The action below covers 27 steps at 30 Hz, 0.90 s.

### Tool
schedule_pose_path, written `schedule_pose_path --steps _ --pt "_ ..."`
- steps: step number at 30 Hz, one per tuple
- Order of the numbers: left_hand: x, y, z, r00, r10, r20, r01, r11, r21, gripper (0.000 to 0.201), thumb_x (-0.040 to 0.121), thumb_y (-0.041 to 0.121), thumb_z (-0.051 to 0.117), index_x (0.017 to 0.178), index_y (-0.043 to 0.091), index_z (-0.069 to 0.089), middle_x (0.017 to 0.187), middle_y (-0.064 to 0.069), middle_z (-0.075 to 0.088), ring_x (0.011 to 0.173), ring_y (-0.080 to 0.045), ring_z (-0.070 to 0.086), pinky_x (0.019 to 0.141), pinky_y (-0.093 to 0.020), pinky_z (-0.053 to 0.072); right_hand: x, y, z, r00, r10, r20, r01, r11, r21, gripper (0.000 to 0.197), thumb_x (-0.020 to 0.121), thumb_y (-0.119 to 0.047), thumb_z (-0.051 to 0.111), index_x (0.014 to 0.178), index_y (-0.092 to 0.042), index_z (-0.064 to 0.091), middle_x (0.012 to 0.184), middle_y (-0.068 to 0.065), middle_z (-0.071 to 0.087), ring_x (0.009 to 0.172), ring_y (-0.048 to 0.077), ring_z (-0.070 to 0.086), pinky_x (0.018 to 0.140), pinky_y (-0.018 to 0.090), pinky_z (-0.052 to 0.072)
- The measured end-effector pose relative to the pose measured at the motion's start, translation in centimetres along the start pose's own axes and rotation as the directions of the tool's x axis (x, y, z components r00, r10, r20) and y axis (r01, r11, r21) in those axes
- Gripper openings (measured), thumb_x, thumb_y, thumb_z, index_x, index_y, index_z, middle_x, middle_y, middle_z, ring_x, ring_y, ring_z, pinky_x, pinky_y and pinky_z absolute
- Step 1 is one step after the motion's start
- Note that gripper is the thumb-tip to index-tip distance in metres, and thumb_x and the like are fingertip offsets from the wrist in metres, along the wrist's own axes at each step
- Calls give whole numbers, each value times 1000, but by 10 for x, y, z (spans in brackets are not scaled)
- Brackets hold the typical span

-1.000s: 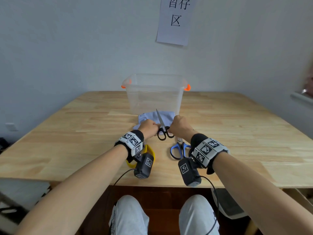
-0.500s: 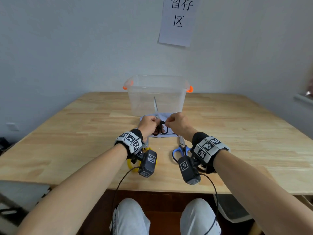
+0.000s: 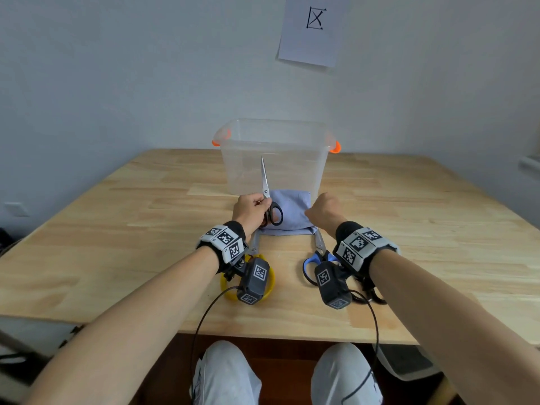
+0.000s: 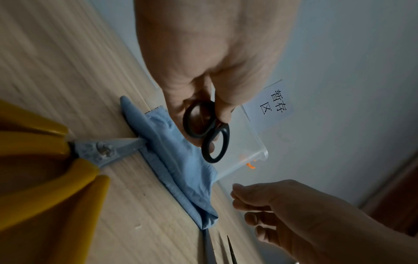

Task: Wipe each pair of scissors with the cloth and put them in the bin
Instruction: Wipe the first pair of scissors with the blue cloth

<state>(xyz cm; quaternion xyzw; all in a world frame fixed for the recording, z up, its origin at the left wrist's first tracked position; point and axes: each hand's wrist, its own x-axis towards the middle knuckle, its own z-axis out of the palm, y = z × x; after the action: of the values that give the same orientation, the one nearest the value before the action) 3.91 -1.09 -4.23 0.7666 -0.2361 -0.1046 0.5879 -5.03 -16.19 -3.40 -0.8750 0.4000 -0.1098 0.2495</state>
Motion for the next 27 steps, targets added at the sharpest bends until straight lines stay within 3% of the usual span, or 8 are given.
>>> schedule_pose_path --steps 3,6,10,14,16,19,23,27 --pt "6 -7 2 1000 5 16 -5 1000 -2 23 97 11 59 79 -3 61 74 -12 49 69 -21 44 64 -29 36 5 4 5 1000 30 3 -30 1000 -8 26 92 -3 51 117 4 52 110 18 57 96 29 57 73 31 47" --pt "10 -11 3 1000 -3 18 3 1000 0 22 97 12 59 78 1 60 79 -13 52 71 -22 47 65 -31 39 7 6 8 998 52 24 -51 998 -34 35 93 -8 53 126 3 50 122 19 59 109 33 61 80 33 51" --pt "15 -17 2 1000 5 19 -5 1000 -30 25 97 12 60 75 1 60 83 -16 57 75 -25 53 68 -37 47 11 9 13 995 87 48 -87 996 -12 32 89 -7 54 120 2 53 110 16 59 98 30 61 71 31 48" --pt "14 -20 1 999 3 33 -1 999 -55 26 97 11 59 72 6 60 82 -30 63 75 -43 62 77 -56 58 12 10 16 990 115 80 -114 993 -20 26 83 -2 52 109 1 54 97 12 55 86 27 56 68 31 49" --pt "13 -20 1 999 -7 36 9 998 -57 27 98 11 58 71 7 60 84 -33 65 76 -42 64 78 -61 56 12 11 17 989 117 86 -113 992 -52 29 85 -1 52 114 1 53 99 13 55 89 28 56 70 31 49" --pt "11 -19 2 999 -28 40 30 998 -51 28 98 11 58 71 12 60 83 -24 65 83 -45 65 80 -58 57 13 15 19 989 120 92 -115 992 -52 36 86 -1 54 122 2 50 108 16 57 96 30 58 73 33 51" --pt "12 -22 2 998 -50 46 53 997 -56 29 98 14 57 69 15 61 81 -21 65 89 -49 66 82 -60 56 18 14 17 984 143 107 -148 988 42 35 86 0 59 121 3 50 103 13 52 95 29 57 70 32 47" --pt "8 -14 1 999 -37 40 41 994 -98 32 101 9 52 69 8 56 75 -16 59 69 -33 63 73 -43 58 17 9 10 979 182 87 -191 976 106 14 87 0 59 99 -3 53 89 10 52 80 25 49 48 25 35"
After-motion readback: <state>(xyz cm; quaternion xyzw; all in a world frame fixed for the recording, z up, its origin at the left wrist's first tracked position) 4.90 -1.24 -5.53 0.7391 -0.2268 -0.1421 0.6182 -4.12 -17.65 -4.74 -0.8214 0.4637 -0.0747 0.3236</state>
